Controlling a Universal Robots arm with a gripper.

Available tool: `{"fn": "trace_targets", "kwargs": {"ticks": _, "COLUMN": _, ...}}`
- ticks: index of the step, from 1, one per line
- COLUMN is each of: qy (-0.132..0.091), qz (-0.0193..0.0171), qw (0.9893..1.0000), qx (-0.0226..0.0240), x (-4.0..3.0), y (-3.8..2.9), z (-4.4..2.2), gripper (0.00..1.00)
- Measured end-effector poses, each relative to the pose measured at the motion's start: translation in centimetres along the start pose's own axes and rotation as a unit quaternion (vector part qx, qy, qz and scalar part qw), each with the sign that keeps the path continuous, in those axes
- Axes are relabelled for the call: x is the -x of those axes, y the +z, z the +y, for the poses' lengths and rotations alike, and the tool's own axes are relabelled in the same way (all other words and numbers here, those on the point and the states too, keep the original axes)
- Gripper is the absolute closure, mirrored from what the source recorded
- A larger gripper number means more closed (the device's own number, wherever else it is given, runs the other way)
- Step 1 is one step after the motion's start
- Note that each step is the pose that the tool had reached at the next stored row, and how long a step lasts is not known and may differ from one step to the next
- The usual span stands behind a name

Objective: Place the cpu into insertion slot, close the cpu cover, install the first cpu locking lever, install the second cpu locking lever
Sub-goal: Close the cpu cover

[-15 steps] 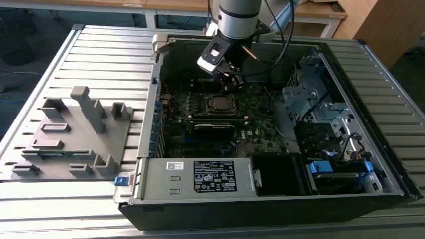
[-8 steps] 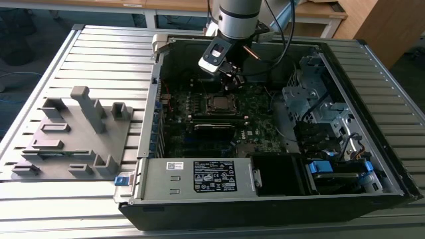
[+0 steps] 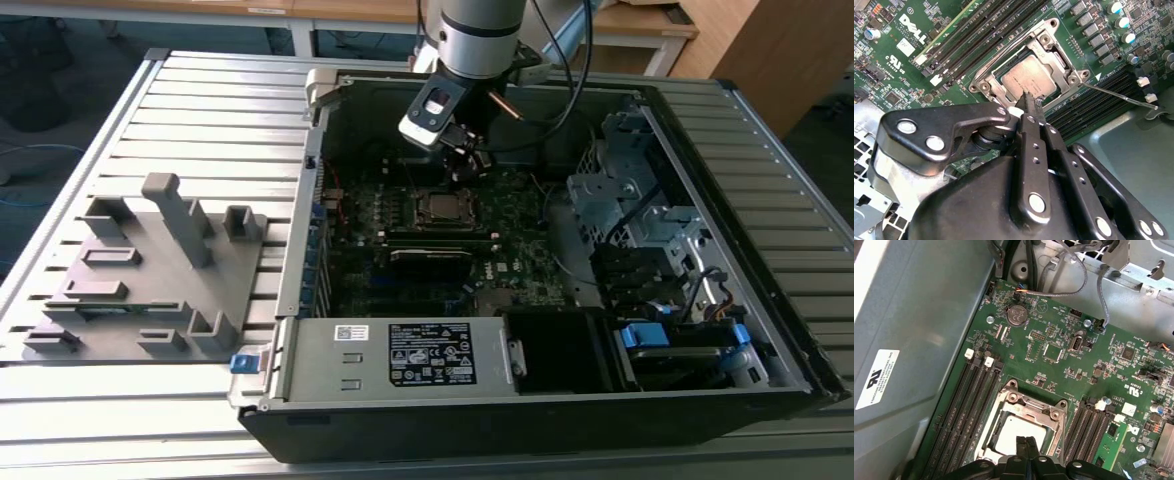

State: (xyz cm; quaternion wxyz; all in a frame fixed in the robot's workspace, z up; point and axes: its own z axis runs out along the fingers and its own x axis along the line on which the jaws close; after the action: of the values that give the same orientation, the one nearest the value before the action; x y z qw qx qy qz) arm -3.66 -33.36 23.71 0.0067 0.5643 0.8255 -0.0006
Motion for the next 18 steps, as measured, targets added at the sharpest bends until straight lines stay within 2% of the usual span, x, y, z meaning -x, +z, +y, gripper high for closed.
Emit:
{"fn": "trace_targets", "kwargs": {"ticks": 3, "qy": -0.001, "qz": 0.0000, "qw": 1.0000, "qx": 0.0000, "x": 0.00, "y": 0.00, "z": 0.00, "gripper": 0.90}}
{"fn": "trace_targets", "kwargs": {"ticks": 10, "qy": -0.020, "qz": 0.0004, "qw": 0.9998, "qx": 0.0003, "x": 0.00, "y": 0.00, "z": 0.00, "gripper": 0.90}}
{"fn": "trace_targets", "kwargs": {"ticks": 18, "qy": -0.024, "qz": 0.0004, "qw": 0.9997, "qx": 0.0004, "x": -0.01, "y": 0.00, "z": -0.02, "gripper": 0.90}}
